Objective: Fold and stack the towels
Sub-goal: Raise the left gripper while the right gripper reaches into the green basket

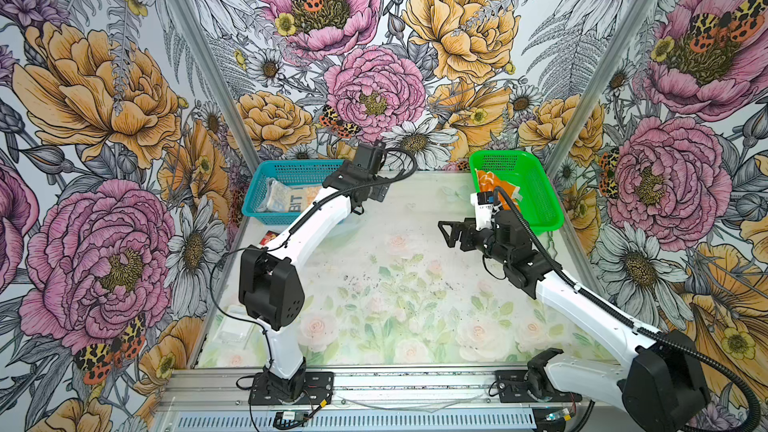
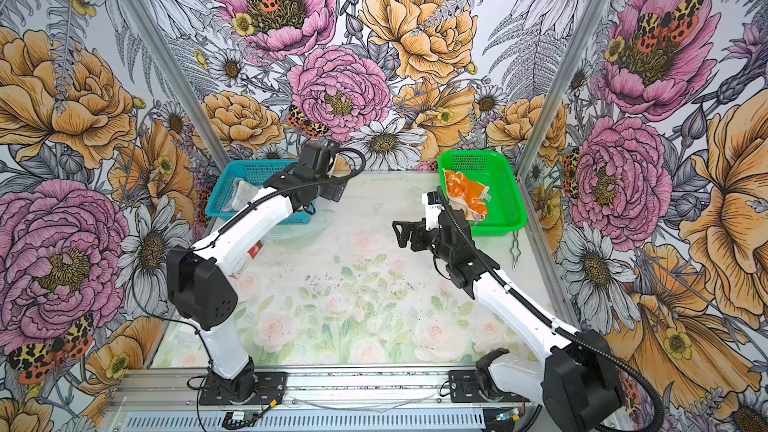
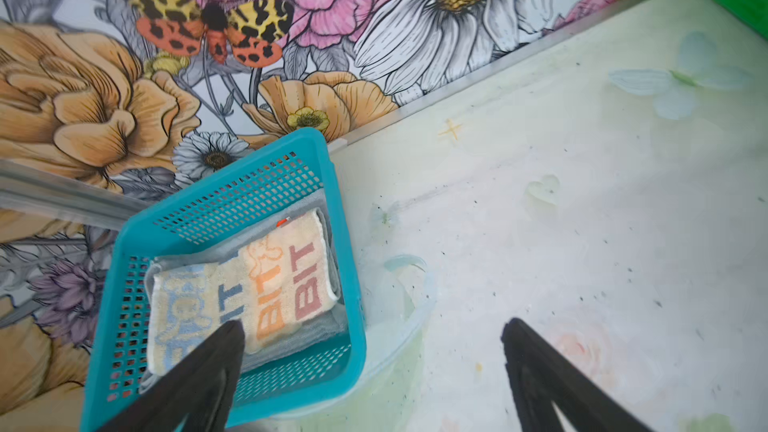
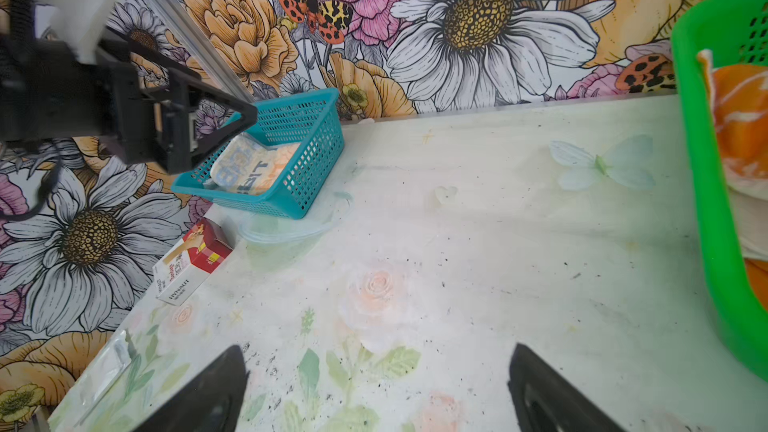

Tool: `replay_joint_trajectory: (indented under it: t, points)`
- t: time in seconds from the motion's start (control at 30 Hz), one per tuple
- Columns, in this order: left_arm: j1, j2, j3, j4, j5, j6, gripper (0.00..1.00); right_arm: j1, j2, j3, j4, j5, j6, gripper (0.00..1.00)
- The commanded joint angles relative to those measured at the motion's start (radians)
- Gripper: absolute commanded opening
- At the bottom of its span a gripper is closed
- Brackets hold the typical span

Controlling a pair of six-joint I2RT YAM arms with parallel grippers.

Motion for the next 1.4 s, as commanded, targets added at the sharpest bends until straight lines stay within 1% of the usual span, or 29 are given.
replay_joint_trajectory:
  t: [0.0,0.03,0.07,0.13,0.17,0.23,0.27,0.3,0.37,0.4,0.47,0.57,0.6,0.67,0.77,0.83,0.93,1.0,1.03,1.1,1.13,1.2,1.23,1.27,1.37]
  points:
    - [0.001,-0.13,-0.006,0.075,0.025,0.224,0.98,0.017,0.002,-0.003,0.026,0.003,-0.023,0.99]
    - [0.034,-0.143,0.024,0.02,0.135,0.225,0.98,0.019,-0.001,0.0,0.03,0.004,-0.015,0.99]
    - [0.068,-0.154,0.048,0.007,0.226,0.215,0.98,0.022,-0.005,0.007,0.022,0.014,-0.012,0.99]
    - [0.114,-0.176,0.067,-0.005,0.368,0.259,0.98,0.022,-0.021,0.047,-0.046,0.078,-0.017,0.98]
    - [0.13,-0.185,0.067,-0.001,0.419,0.301,0.98,0.016,-0.031,0.075,-0.109,0.129,-0.027,0.98]
    - [0.155,-0.178,0.101,-0.012,0.447,0.344,0.98,-0.021,-0.056,0.122,-0.21,0.211,-0.019,0.98]
    - [0.189,-0.164,0.138,-0.036,0.496,0.334,0.98,-0.068,-0.074,0.131,-0.242,0.234,-0.006,0.98]
    - [0.241,-0.142,0.18,-0.067,0.571,0.303,0.98,-0.122,-0.095,0.134,-0.263,0.24,0.006,0.98]
    - [0.331,-0.104,0.226,-0.092,0.701,0.243,0.98,-0.215,-0.107,0.158,-0.314,0.239,-0.004,0.99]
    - [0.369,-0.093,0.23,-0.092,0.744,0.233,0.98,-0.26,-0.094,0.187,-0.356,0.231,-0.017,0.99]
    - [0.408,-0.073,0.231,-0.089,0.785,0.245,0.98,-0.336,-0.058,0.233,-0.395,0.186,-0.032,0.99]
    - [0.444,-0.033,0.249,-0.087,0.799,0.265,0.98,-0.437,0.034,0.285,-0.396,0.128,-0.039,0.99]
    - [0.455,-0.017,0.261,-0.088,0.8,0.265,0.98,-0.459,0.077,0.309,-0.395,0.135,-0.049,0.99]
    - [0.475,0.016,0.285,-0.085,0.816,0.269,0.98,-0.488,0.175,0.361,-0.394,0.142,-0.077,0.99]
    - [0.493,0.035,0.277,-0.086,0.807,0.288,0.98,-0.516,0.331,0.473,-0.392,0.102,-0.088,0.98]
    - [0.454,0.007,0.247,-0.087,0.774,0.34,0.98,-0.521,0.411,0.543,-0.39,0.098,-0.09,0.98]
    - [0.351,-0.047,0.195,-0.085,0.634,0.393,0.98,-0.526,0.514,0.649,-0.392,0.09,-0.1,0.98]
    - [0.274,-0.082,0.135,-0.084,0.488,0.426,0.98,-0.525,0.545,0.681,-0.389,0.067,-0.095,0.97]
    - [0.237,-0.105,0.093,-0.079,0.398,0.446,0.98,-0.524,0.554,0.687,-0.39,0.057,-0.095,0.97]
    - [0.201,-0.149,0.02,-0.064,0.322,0.469,0.98,-0.523,0.565,0.686,-0.387,0.045,-0.095,0.97]
    - [0.199,-0.176,-0.012,-0.035,0.311,0.478,0.98,-0.523,0.569,0.684,-0.388,0.036,-0.099,0.97]
    - [0.246,-0.192,-0.021,0.019,0.365,0.481,0.98,-0.523,0.572,0.676,-0.388,0.026,-0.106,0.97]
    - [0.279,-0.175,0.012,0.007,0.406,0.478,0.98,-0.524,0.567,0.669,-0.387,0.025,-0.109,0.97]
    - [0.289,-0.152,0.064,-0.021,0.421,0.485,0.98,-0.523,0.563,0.663,-0.389,0.027,-0.112,0.97]
    - [0.26,-0.091,0.174,-0.087,0.39,0.513,0.98,-0.525,0.552,0.652,-0.391,0.051,-0.132,0.97]
